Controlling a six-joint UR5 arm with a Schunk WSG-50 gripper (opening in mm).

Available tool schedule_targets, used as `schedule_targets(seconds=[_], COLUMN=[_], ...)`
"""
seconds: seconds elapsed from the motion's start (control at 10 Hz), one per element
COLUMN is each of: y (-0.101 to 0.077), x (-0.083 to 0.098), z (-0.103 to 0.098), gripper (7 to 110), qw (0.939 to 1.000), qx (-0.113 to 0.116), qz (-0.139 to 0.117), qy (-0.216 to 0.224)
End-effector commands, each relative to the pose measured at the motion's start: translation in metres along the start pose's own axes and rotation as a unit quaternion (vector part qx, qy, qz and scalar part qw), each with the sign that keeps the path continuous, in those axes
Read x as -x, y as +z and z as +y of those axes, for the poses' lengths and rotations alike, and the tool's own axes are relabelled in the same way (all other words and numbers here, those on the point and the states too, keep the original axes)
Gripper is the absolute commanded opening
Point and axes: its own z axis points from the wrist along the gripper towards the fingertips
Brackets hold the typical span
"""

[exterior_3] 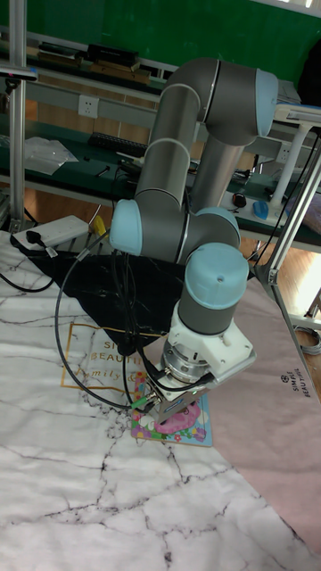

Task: Assemble one piece of a puzzle

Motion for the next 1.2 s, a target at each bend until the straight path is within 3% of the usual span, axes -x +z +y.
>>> schedule_targets(seconds=[0.0, 0.7, 1.1], y=[-0.0003, -0.0045, -0.0030], x=[0.0002, 0.0020, -0.0010], z=[-0.0007, 0.0045, -0.0008], gripper=[66, 66, 66], qw=[1.0000, 0.9999, 1.0000], qx=[0.001, 0.010, 0.002], qz=[-0.001, -0.004, 0.001], qy=[0.004, 0.006, 0.006])
